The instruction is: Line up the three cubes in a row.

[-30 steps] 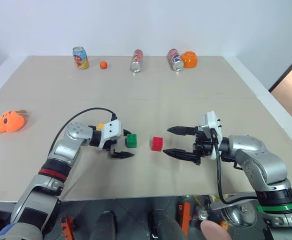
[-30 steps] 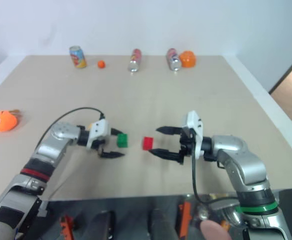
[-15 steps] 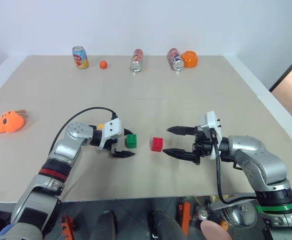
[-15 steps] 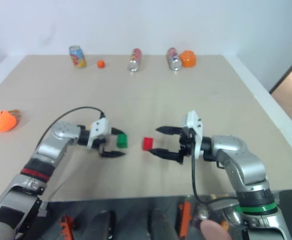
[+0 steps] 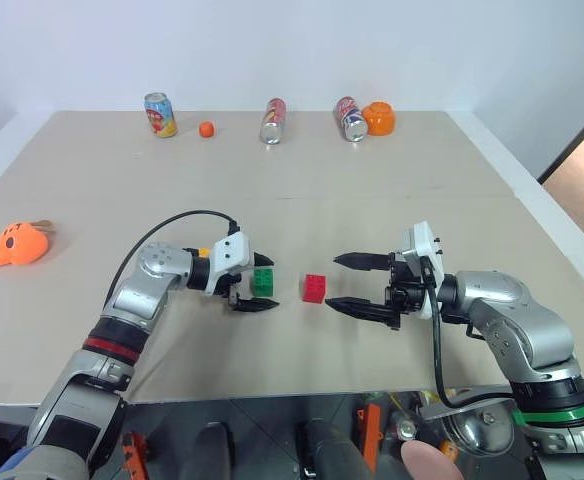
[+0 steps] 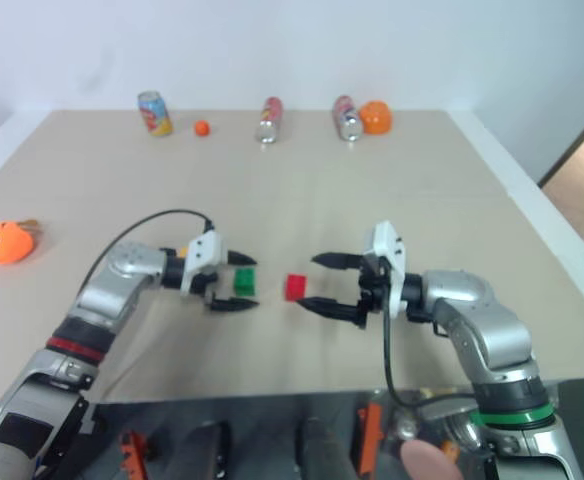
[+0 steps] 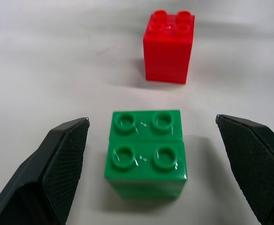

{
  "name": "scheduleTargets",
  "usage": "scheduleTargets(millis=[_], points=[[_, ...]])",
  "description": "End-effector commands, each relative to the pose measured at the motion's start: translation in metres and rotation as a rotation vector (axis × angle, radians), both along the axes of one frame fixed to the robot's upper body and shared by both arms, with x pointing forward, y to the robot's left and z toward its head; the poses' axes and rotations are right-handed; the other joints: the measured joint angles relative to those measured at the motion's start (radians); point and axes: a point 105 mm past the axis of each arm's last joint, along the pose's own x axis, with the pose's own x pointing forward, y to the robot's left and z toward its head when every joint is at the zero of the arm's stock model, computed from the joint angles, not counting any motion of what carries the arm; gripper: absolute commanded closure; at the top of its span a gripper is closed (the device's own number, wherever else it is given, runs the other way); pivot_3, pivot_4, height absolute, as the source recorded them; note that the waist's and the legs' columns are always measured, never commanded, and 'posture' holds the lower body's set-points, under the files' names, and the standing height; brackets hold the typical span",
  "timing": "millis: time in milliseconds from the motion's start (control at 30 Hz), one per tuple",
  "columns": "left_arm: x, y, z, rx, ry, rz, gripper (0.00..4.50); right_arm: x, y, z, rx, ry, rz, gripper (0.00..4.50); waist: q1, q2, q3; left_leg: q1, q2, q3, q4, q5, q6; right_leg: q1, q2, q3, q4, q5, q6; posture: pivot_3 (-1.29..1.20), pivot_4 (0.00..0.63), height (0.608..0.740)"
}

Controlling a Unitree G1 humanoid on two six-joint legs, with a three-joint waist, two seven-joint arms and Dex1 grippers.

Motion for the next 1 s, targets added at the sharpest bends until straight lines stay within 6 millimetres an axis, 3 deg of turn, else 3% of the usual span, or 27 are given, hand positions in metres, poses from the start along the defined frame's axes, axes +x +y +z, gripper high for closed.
scheduleTargets(millis=[33,500,667,733,833,1000], points=[[0.001,-0.003,0.021,-0.043,-0.059,-0.012,0.01,0.000,0.002,0.010,0.013,-0.037,0.020,0.00,0.000,0.000,0.000,0.000,0.000,0.000,0.000,0.000,0.000,0.000,0.000,0.000,0.000,0.000,0.000,0.00,0.150,0.740],[-0.011,-0.019,0.056,-0.185,-0.055,-0.022,0.01,0.002,0.000,0.007,0.001,-0.030,0.022,0.00,0.000,0.000,0.000,0.000,0.000,0.000,0.000,0.000,0.000,0.000,0.000,0.001,0.000,0.000,0.000,0.00,0.150,0.740],[-0.009,-0.017,0.099,-0.345,-0.095,0.073,0.01,0.003,0.000,0.007,0.006,-0.032,0.015,0.00,-0.001,0.000,0.000,0.000,0.000,0.000,0.000,0.000,0.000,0.000,0.001,0.001,0.000,0.000,0.000,0.00,0.150,0.740],[-0.003,-0.007,0.120,-0.396,-0.147,0.166,0.01,0.006,-0.001,0.009,0.013,-0.049,-0.004,0.00,-0.001,0.000,0.000,0.000,0.000,0.000,0.000,0.000,0.000,0.000,0.001,0.002,0.000,0.000,0.001,0.00,0.150,0.740],[0.004,0.007,0.133,-0.422,-0.193,0.286,0.01,0.010,-0.002,0.014,0.028,-0.063,-0.037,0.00,-0.003,0.000,0.000,0.000,0.000,0.000,0.000,0.000,0.000,0.000,0.001,0.002,0.000,0.001,0.001,0.00,0.150,0.740],[0.018,0.065,0.141,-0.437,-0.242,0.632,0.01,0.016,-0.002,0.024,0.060,-0.103,-0.087,0.00,-0.009,0.000,0.000,0.001,0.000,0.000,-0.001,0.000,0.000,0.000,0.002,0.003,0.000,0.001,0.002,0.00,0.150,0.740]])
